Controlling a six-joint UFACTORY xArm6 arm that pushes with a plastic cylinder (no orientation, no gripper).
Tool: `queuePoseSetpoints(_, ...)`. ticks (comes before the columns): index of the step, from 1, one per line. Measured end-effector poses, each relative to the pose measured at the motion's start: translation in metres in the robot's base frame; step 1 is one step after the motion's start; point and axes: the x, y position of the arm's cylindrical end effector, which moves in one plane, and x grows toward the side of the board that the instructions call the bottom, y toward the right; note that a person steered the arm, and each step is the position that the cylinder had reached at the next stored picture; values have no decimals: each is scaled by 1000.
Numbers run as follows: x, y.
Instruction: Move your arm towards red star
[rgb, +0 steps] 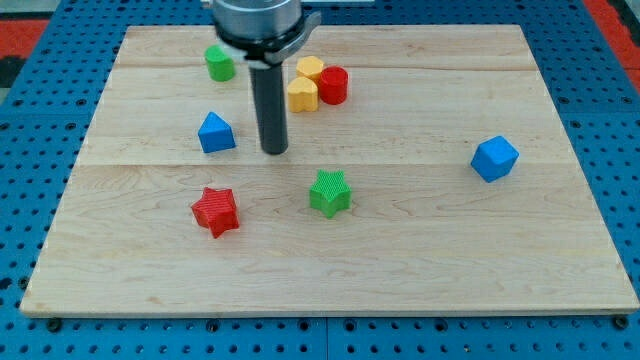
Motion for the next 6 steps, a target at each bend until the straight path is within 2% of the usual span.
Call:
queuePoseSetpoints(1,22,-39)
queuePoseSetpoints(2,26,-101)
queuePoseSetpoints(3,59,-156)
queuePoseSetpoints(4,100,-163)
queuePoseSetpoints(6,108,-169)
